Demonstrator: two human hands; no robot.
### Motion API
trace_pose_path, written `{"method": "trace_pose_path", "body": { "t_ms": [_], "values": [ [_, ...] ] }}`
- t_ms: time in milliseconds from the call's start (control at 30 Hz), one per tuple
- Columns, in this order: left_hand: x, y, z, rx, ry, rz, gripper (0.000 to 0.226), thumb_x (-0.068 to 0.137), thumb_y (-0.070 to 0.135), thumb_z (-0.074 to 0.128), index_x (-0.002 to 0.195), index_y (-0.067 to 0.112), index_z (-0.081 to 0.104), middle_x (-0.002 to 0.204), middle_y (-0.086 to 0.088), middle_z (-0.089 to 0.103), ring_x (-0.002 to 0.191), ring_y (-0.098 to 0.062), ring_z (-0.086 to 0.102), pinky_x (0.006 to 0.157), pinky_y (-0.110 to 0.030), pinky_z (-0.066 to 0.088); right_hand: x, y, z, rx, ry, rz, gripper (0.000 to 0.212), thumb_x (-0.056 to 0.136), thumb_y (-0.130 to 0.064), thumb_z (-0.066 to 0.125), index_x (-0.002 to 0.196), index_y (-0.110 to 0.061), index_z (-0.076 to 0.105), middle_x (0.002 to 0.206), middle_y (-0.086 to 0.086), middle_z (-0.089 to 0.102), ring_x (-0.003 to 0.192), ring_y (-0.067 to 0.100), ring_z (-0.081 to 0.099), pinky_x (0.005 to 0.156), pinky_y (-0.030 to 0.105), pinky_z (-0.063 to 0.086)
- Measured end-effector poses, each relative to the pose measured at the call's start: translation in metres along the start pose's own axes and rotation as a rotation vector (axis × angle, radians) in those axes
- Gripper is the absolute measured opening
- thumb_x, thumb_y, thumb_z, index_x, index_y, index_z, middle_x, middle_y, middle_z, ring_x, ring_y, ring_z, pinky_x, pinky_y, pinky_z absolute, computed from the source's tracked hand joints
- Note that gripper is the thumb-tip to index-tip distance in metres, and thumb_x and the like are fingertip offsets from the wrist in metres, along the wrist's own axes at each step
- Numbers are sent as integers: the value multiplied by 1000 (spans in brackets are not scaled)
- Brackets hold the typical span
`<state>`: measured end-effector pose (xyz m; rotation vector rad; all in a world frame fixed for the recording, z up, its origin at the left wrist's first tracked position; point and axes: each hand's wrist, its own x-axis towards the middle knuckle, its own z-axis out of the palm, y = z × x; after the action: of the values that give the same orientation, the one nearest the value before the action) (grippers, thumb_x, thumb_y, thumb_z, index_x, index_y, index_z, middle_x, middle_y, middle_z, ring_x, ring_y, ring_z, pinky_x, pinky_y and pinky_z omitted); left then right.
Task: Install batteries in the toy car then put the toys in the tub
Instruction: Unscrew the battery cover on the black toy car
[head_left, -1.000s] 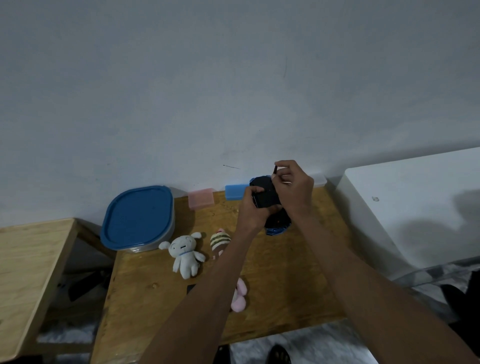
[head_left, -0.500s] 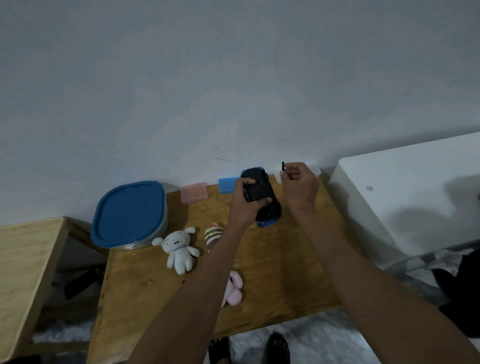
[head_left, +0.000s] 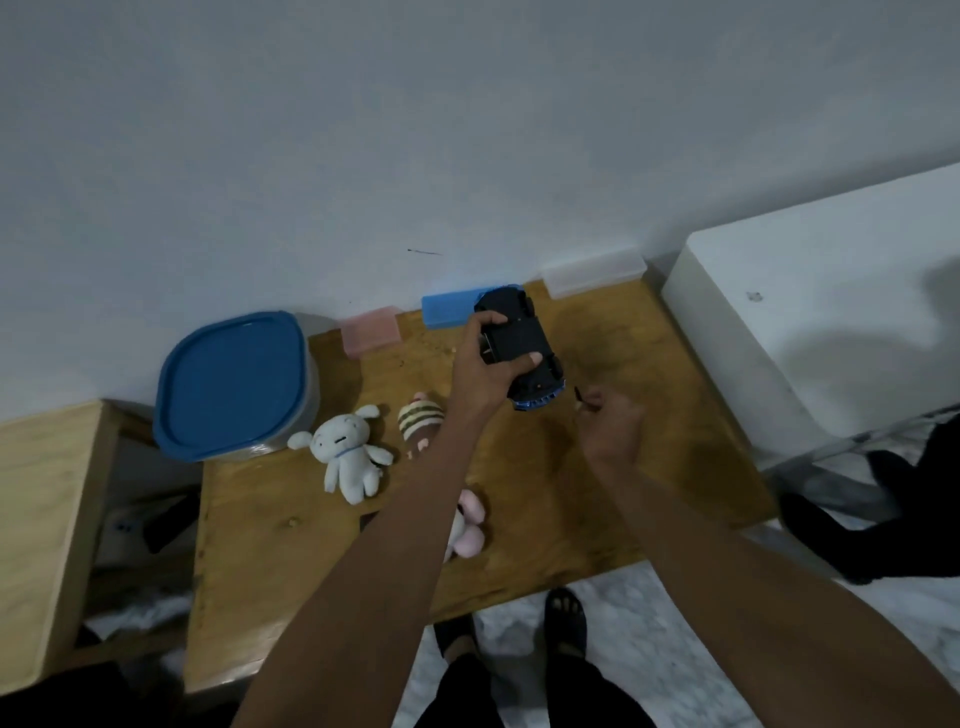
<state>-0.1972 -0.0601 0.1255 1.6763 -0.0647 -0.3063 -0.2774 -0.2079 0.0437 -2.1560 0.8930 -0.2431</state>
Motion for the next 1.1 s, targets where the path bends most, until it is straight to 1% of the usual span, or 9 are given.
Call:
{"method": "trace_pose_path", "body": {
  "t_ms": [100,267,500,600,700,767,833,967,1100],
  "values": [
    [1,-10,2,3,6,-13,52,79,6,82,116,21,50,127,-5,57,107,-20,63,79,-37,62,-6,19,7,-72,-62,70,19,91,-9,65,102,-18,77,96,6,75,90,25,71,78,35,59],
    [1,-28,1,-2,-8,-33,54,76,6,85,114,23,49,128,-6,56,111,-25,62,82,-48,62,-9,26,9,-156,-112,75,20,96,-10,59,105,-12,77,97,13,74,92,32,69,77,36,54],
    [1,-36,1,-19,-10,-61,56,75,4,85,112,25,49,129,-10,56,111,-25,63,82,-49,62,-11,24,3,-202,-132,60,23,98,-18,55,105,-10,75,94,15,73,87,31,68,76,40,57],
    [2,-38,1,-24,-15,-62,57,73,5,86,113,25,49,130,-10,57,112,-26,63,83,-50,62,-11,25,3,-224,-143,60,21,97,-20,56,102,-13,76,91,11,72,82,27,65,71,36,53],
    [0,-36,1,-32,-15,-75,58,72,3,86,112,26,49,129,-10,58,111,-27,64,83,-50,62,-5,17,4,-225,-106,99,17,94,-20,62,105,-16,75,98,9,73,94,29,68,79,37,57],
    [0,-35,1,-29,-8,-80,58,73,2,85,112,26,49,129,-9,58,111,-26,64,83,-49,62,0,4,2,-145,-55,107,21,93,-13,66,113,-13,73,106,6,72,99,25,68,81,29,53],
    [-1,-31,0,-29,-2,-79,58,74,2,84,111,28,48,128,-9,58,111,-26,64,84,-50,61,8,-14,-1,16,-31,62,20,92,-11,68,111,-12,72,102,3,72,95,20,68,81,25,53],
    [-5,-21,-1,-29,8,-73,57,75,0,83,113,25,48,127,-9,59,110,-26,64,83,-47,62,20,-59,-12,278,11,-51,10,91,-20,70,100,-17,74,87,-7,69,80,7,64,71,20,55],
    [-9,-12,-3,-15,2,-41,59,76,1,83,119,17,46,126,-7,58,109,-23,63,84,-41,62,29,-94,-16,308,-64,-188,7,90,-29,71,95,-25,72,87,-9,69,81,5,63,69,19,52]
  ]
}}
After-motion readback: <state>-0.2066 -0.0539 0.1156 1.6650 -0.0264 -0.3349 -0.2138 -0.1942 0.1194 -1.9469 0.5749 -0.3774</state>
